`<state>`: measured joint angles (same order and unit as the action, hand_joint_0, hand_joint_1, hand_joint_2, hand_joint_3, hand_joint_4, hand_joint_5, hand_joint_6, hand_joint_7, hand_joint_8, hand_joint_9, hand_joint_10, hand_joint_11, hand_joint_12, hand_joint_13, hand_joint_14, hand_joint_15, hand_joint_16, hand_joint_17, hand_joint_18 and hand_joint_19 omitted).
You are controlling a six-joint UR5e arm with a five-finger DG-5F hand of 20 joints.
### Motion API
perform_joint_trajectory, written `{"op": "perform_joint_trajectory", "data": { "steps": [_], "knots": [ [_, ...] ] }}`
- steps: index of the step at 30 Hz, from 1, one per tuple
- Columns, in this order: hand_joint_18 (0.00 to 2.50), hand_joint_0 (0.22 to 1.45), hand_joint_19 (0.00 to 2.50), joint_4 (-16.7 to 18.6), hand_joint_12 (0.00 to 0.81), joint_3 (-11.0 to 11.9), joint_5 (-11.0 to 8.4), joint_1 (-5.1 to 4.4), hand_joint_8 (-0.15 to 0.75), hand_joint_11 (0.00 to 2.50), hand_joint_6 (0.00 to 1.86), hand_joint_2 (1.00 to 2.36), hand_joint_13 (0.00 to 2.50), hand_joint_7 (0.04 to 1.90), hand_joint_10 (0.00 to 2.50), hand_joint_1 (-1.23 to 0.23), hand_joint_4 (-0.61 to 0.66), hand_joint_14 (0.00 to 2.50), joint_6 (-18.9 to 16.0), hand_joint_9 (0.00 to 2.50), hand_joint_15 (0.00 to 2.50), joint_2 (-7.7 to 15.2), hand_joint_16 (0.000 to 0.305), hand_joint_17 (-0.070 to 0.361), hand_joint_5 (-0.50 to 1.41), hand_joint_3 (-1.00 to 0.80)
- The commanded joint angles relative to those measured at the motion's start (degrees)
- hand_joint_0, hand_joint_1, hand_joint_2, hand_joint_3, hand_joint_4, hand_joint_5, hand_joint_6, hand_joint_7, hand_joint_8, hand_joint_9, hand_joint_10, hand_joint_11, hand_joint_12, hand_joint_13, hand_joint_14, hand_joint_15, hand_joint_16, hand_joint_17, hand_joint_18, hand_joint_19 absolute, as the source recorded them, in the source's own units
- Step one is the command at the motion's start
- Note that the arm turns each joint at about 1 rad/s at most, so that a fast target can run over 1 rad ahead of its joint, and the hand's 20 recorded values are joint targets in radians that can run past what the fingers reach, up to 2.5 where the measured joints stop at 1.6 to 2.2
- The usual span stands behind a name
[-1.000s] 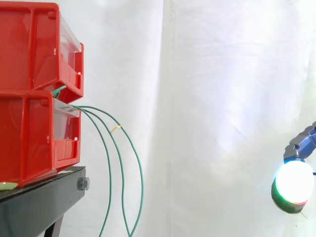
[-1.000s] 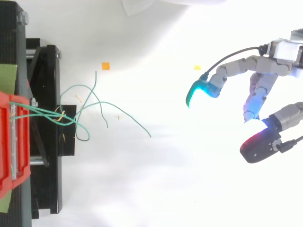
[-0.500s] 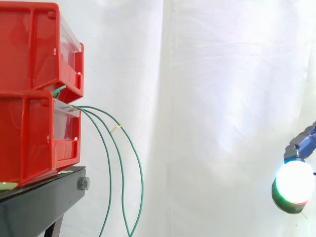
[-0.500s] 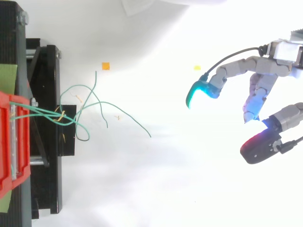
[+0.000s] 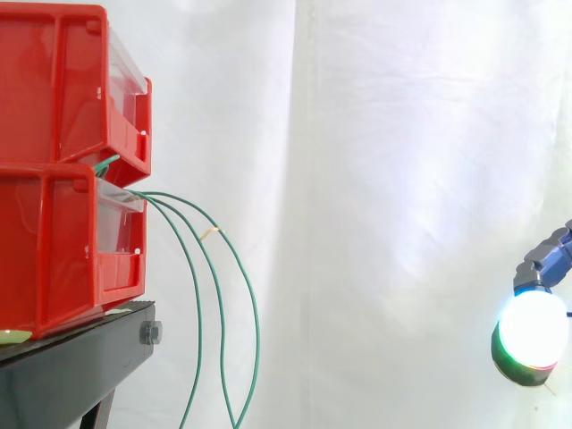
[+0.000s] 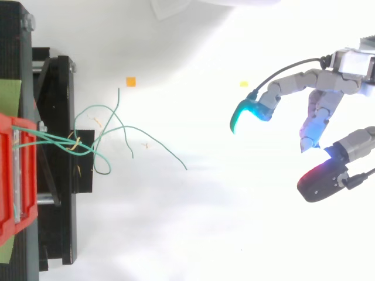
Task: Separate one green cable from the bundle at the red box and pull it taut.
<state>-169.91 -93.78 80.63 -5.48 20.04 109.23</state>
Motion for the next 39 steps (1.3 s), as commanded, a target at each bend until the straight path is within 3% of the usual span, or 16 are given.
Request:
{"op": "perform_joint_trajectory", "data": {
  "steps": [1,34,39],
  "knots": [
    [0.95,0.57,0.77,0.0,0.395,0.0,-0.03,0.03,0.293,0.61,0.50,1.00,1.16,0.72,0.02,-0.66,0.25,0.02,0.0,1.23,0.68,0.0,0.055,0.123,-0.15,-0.50],
    [0.93,0.57,0.77,0.0,0.398,0.0,0.06,-0.06,0.294,0.60,0.50,1.00,1.14,0.72,0.02,-0.66,0.25,0.02,0.0,1.21,0.67,-0.1,0.054,0.122,-0.15,-0.50],
    [0.95,0.55,0.73,0.0,0.398,0.0,-0.03,0.03,0.301,0.60,0.50,1.00,1.10,0.72,0.02,-0.64,0.25,0.02,0.0,1.15,0.66,0.0,0.062,0.140,-0.16,-0.50]
  ]
}}
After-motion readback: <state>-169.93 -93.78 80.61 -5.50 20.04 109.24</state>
